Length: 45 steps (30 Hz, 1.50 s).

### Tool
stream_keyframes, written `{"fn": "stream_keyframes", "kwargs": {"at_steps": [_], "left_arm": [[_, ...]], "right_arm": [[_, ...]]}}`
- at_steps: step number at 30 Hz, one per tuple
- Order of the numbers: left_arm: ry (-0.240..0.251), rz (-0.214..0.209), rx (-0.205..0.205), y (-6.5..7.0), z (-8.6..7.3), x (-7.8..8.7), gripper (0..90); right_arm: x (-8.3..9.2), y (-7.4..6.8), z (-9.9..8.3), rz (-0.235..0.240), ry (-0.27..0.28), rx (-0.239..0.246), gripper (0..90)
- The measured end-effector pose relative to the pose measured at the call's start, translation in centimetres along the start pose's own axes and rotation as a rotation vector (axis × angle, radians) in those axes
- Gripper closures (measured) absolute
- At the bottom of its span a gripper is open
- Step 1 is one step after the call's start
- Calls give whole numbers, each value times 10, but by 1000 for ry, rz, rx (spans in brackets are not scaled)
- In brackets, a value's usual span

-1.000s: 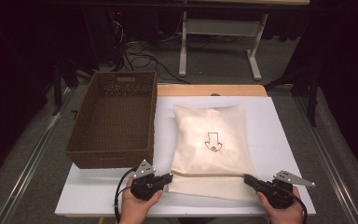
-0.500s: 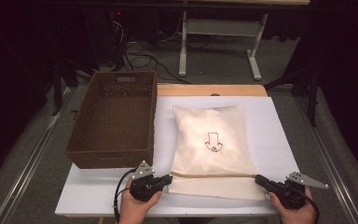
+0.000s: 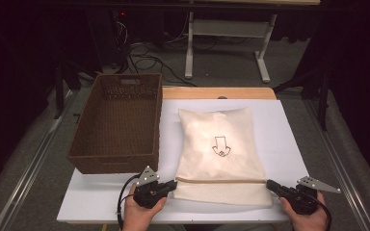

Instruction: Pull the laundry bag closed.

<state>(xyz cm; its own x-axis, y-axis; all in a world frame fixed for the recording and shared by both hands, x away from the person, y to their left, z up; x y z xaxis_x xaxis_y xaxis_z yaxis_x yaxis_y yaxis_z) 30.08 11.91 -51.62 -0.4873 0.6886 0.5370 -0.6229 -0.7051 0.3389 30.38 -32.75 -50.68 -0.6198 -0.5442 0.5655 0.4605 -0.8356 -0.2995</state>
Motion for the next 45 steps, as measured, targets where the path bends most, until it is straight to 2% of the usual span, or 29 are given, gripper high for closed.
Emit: {"fn": "stream_keyframes", "kwargs": {"at_steps": [1,2,4,5,6,7,9,10,11,12,13,14,15,16,17,18,20,21,23,26,32,40,45], "left_arm": [[4,9,-8,1,0,0,881],[4,11,-9,1,-1,-1,881],[8,-9,0,-1,-2,0,876],[7,-20,-7,-1,-2,0,864],[5,-28,-17,-2,-2,1,827],[11,-43,-34,-2,-2,3,765],[20,-73,-36,-3,1,8,524],[32,-85,-38,-3,2,12,425],[42,-73,-40,-2,3,15,320],[38,-43,-44,-2,5,19,205],[40,-32,-47,-2,6,22,94],[49,-25,-50,-3,6,26,28],[60,-27,-55,-4,6,29,5],[80,-45,-67,-5,5,34,5],[93,-41,-71,-5,5,37,5],[99,-41,-77,-7,5,41,5],[111,-60,-67,-10,4,47,5],[120,-51,-61,-13,4,50,5],[142,-53,-52,-21,2,60,5],[162,-36,-46,-30,-1,73,5],[190,2,-72,-46,-9,99,5],[222,58,-55,-68,-24,127,5],[252,85,-40,-82,-28,144,5]], "right_arm": [[0,1,-1,-14,-6,8,877],[-1,1,-2,-11,-11,-4,876],[-2,1,-2,-1,-11,-15,870],[-1,0,-2,12,-7,-23,843],[0,0,0,19,19,-13,760],[2,-2,2,23,34,-9,659],[5,-6,7,42,60,26,421],[5,-8,10,33,63,50,323],[5,-11,12,24,67,67,248],[6,-13,14,13,74,85,210],[8,-15,16,23,87,93,165],[9,-15,19,32,91,95,128],[10,-14,21,34,90,94,105],[11,-15,23,38,90,92,67],[12,-14,26,32,89,89,2],[12,-13,29,27,83,87,0],[14,-14,30,-7,96,113,0],[15,-14,31,-23,100,118,0],[15,-12,34,-16,94,118,0],[16,-10,36,-8,106,113,0],[19,-1,37,-13,115,102,0],[22,14,32,-36,93,95,0],[25,20,29,-35,102,97,0]]}}
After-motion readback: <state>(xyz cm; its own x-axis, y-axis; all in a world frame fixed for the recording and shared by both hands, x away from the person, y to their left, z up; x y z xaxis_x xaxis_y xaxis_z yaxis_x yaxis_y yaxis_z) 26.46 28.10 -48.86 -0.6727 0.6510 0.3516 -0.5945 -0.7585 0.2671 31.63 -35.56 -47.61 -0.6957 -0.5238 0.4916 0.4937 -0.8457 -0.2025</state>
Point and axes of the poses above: each handheld gripper's, and its own axes: x roughly backward along the jaws, z roughly out of its top, y roughly to its right, the point moved 1 cm from there along -x, roughly forward along the jaws, and after that the axes turned 2 degrees about -y, right-handed, at the moved point
